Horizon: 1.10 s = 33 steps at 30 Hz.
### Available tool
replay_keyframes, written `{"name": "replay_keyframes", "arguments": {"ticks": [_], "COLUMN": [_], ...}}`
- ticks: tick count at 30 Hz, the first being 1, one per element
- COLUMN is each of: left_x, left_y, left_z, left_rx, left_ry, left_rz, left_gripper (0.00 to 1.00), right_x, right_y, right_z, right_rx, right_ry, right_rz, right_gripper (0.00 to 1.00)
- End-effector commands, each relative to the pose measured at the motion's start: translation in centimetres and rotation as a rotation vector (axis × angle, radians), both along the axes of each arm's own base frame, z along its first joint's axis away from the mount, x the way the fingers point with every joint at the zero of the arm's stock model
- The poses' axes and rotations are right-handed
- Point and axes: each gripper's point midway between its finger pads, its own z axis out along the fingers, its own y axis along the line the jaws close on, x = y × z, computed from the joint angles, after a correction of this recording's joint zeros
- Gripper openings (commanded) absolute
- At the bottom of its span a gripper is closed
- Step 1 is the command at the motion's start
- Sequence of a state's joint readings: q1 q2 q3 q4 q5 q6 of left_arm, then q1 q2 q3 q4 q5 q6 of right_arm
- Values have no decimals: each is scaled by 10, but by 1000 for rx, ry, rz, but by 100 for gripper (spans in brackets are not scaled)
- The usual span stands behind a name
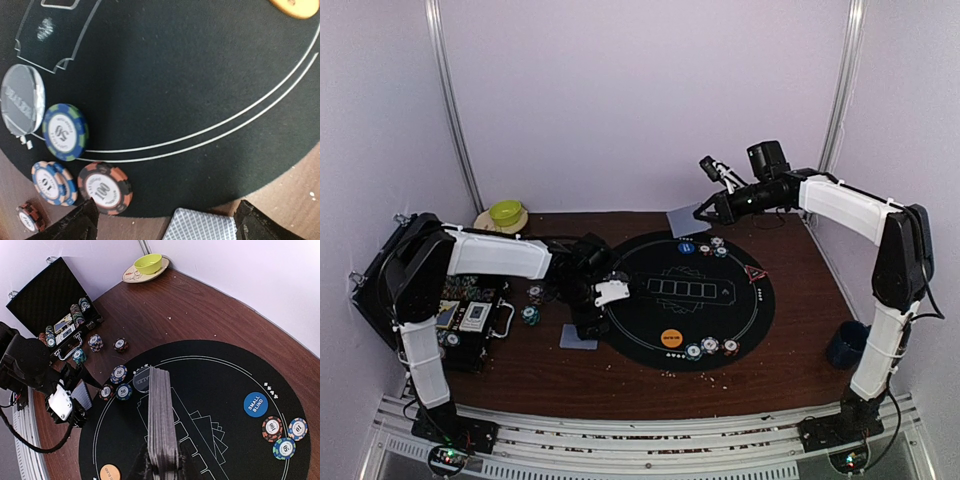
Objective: Distribute texas hold em gaming equipment
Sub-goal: Move the face-down deck piles to the center of the board.
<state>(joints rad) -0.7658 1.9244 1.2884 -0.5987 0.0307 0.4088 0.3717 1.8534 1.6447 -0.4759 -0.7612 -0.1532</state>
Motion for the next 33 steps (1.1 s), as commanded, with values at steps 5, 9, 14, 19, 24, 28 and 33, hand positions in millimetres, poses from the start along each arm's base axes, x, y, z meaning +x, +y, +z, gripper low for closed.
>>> {"name": "replay_keyframes", "arguments": {"ticks": [5,9,14,19,24,28,33], "left_x": [15,13,10,16,25,27,26], "left_y": [14,23,41,57,73,83,93], "left_z": [-19,-11,-12,-16,-17,-17,-20], "left_rx": [80,84,112,119,132,139,143], "left_ry": [-75,-109,-128,-130,-134,-125,-108], "left_rz": [50,64,96,148,204,235,257], "left_gripper": [95,94,87,81,74,72,67], "right_x": [-1,-1,-1,-2,-4,-5,-7], "right_y": [5,7,10,14,20,22,25], "right_z": [6,2,0,-6,-11,-12,-13], "right_rx": [-2,-9,-16,-34,-46,-54,-61], "right_ry": [-37,-32,-30,-24,-18,-17,-19], "right_rz": [22,27,35,47,60,67,74], "right_gripper": [0,0,0,0,0,0,0]}}
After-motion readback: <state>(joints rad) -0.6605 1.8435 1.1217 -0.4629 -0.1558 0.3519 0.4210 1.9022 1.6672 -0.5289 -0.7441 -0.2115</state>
